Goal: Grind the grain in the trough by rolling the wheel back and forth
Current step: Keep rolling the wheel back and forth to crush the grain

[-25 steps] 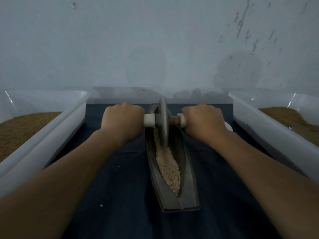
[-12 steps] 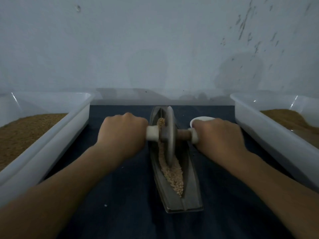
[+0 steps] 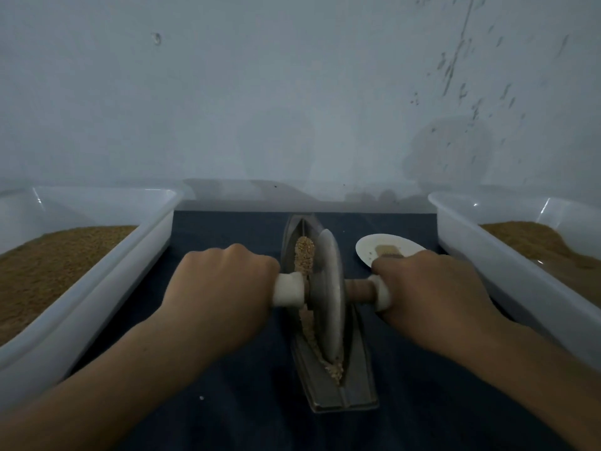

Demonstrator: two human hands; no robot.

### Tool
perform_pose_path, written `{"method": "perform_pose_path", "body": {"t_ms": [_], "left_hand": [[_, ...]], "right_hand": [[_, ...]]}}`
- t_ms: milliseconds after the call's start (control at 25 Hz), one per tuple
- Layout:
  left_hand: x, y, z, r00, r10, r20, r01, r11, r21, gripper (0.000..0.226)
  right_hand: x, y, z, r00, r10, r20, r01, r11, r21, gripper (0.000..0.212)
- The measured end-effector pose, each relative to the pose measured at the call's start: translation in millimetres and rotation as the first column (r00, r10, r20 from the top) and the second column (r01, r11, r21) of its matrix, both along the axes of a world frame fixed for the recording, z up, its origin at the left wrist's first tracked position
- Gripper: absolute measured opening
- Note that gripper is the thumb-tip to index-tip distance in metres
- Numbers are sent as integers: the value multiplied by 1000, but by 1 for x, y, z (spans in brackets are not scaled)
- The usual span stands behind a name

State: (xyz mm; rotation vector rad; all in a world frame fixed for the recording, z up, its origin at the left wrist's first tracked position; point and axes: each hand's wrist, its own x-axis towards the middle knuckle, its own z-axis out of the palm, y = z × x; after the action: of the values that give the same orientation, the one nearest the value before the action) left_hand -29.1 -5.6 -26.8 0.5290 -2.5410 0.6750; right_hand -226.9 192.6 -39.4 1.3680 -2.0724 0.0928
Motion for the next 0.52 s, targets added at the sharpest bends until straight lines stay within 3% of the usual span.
{"method": "perform_pose_path", "body": {"t_ms": [80,160,240,400,520], "left_hand": [[-19,-9,-7,994,102,29,-104,990,91,24],[-45,-24,-2,984,180,12,-180,972,149,4],[-61,-33,9,976,211,46,-216,956,199,7],[-38,-17,7,988,145,60,-153,976,153,7],[-3,3,-2,998,-31,-53,31,999,-10,46]], "right_hand": [[-6,-24,0,996,-91,-11,91,996,19,31],[-18,-59,6,987,-133,87,131,991,31,27],[-28,-82,16,966,-168,196,156,985,76,21],[-19,-51,6,987,-119,108,112,991,69,34],[0,-9,-6,996,-63,-58,62,998,-28,43]]}}
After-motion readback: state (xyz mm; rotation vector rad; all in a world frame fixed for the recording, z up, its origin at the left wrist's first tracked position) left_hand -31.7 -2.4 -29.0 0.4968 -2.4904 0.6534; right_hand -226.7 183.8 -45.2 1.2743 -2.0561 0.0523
